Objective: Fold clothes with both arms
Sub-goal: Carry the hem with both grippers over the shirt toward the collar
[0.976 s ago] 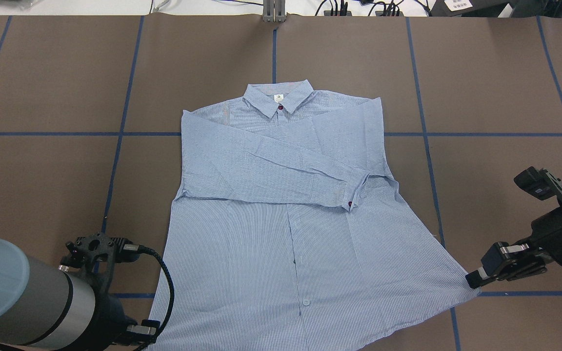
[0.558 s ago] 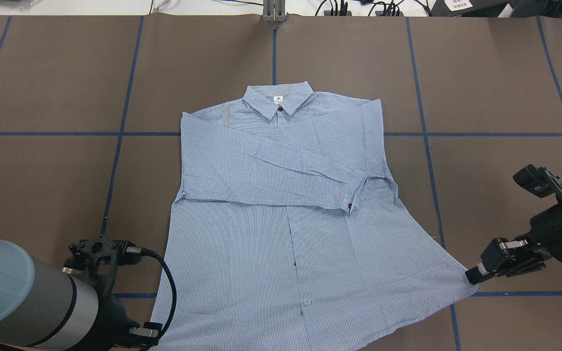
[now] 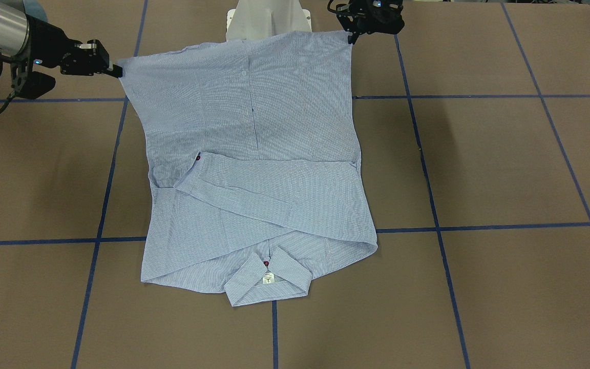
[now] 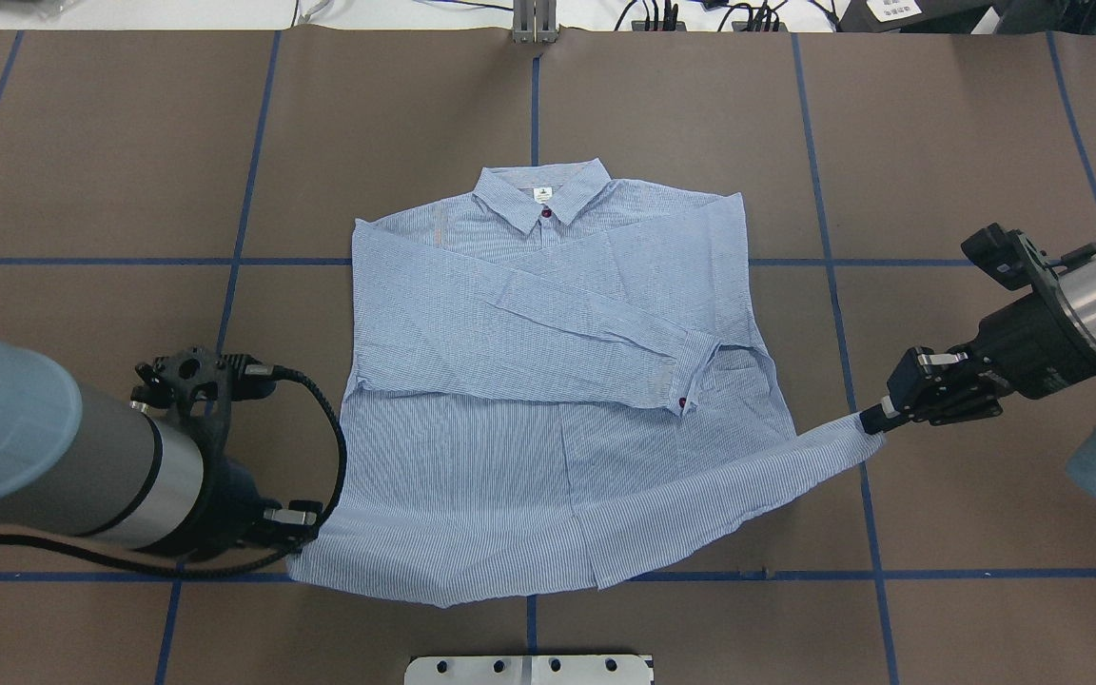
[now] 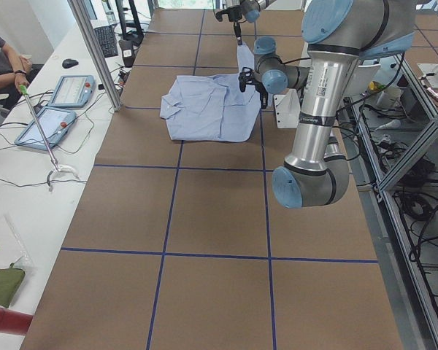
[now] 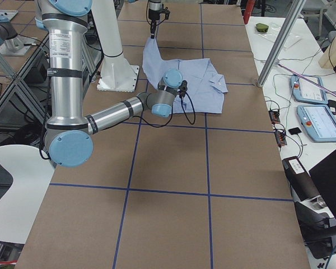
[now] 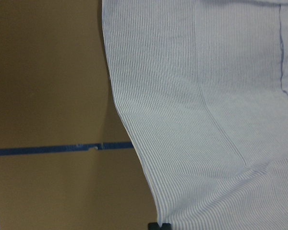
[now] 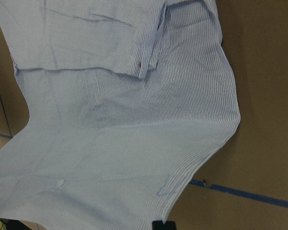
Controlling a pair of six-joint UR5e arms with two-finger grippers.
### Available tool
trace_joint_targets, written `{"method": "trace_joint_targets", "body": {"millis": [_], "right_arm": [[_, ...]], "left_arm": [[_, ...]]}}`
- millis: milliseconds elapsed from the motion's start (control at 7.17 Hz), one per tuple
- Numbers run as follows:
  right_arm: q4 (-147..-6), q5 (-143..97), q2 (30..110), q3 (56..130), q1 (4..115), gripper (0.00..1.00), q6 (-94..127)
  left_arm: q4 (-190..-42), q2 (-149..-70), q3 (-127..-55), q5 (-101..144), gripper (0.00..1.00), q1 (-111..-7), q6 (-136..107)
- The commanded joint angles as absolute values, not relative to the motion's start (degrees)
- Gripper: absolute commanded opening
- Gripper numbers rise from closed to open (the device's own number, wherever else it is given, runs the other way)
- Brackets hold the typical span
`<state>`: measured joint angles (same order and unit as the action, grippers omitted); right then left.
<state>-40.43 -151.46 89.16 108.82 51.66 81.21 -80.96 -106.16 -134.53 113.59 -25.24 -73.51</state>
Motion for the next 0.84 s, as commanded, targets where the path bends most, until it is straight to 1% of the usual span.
{"method": "trace_joint_targets", "body": {"millis": [0,139,418,697], "right_arm": [[-41.0,-151.3,83.7,103.6,55.2,0.00,81.2],[-41.1,-151.3,80.6,100.7,56.5,0.00,81.2],[-41.1,-151.0,73.8,93.1,58.5,0.00,81.2],[-41.2,-148.5,70.3,88.5,59.3,0.00,81.2]], "left_arm": [[-81.1,-111.5,-128.6,113.7,0.00,-31.6,-71.3],[-81.5,-113.4,-125.0,113.6,0.00,-33.2,-71.2],[-83.6,-114.0,-120.6,113.6,0.00,-38.2,-66.5],[-89.7,-114.2,-115.6,113.8,0.00,-41.6,-65.8]]}}
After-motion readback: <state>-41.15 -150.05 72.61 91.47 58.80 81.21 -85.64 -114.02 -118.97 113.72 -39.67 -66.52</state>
